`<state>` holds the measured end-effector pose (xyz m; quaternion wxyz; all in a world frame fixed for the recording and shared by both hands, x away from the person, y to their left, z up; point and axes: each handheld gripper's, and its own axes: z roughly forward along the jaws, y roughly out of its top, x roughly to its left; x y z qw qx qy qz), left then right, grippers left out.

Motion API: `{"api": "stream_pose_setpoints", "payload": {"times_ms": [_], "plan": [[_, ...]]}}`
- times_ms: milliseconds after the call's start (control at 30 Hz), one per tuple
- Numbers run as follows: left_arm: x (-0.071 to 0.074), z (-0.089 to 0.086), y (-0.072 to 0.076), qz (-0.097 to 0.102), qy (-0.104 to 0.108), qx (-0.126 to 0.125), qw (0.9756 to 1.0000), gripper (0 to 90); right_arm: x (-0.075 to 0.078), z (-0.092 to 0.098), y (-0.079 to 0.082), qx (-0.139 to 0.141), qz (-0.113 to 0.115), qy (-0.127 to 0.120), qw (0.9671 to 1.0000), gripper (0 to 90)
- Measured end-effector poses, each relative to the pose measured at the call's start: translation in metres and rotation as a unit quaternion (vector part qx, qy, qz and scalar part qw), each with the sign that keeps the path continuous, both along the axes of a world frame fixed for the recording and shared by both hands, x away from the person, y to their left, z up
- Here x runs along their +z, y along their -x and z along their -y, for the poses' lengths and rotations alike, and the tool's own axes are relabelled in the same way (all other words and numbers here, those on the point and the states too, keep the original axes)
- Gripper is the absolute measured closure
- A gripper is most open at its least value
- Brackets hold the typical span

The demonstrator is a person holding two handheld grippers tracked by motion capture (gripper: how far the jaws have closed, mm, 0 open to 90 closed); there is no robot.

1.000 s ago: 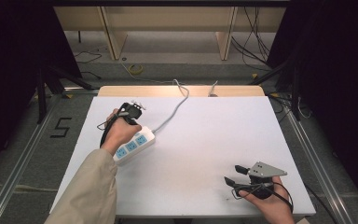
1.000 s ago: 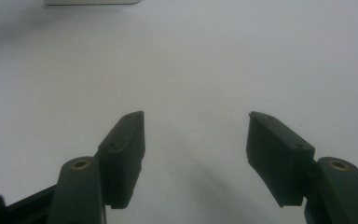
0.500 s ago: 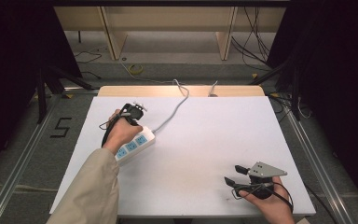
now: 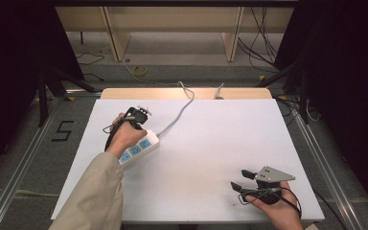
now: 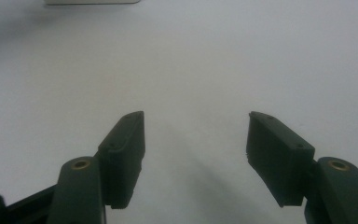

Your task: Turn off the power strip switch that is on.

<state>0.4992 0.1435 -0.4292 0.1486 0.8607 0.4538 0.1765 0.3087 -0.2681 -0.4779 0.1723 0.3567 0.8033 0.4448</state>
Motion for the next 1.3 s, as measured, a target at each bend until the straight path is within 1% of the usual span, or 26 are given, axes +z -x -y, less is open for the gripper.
{"api": "stream_pose_setpoints", "payload": {"times_ms": [700,1300], "plan": [[-0.0080,0.0002,-0.0021,-0.010,-0.012,-0.001,0.9999,89.7,-0.0001,0.0004,0.0000,0.000,-0.002,0.001,1.0000,38.3],[-0.0094,-0.0001,-0.0024,-0.008,-0.018,0.000,0.9998,89.7,-0.0002,0.0002,0.0000,0.002,-0.001,0.003,1.0000,38.3]]}}
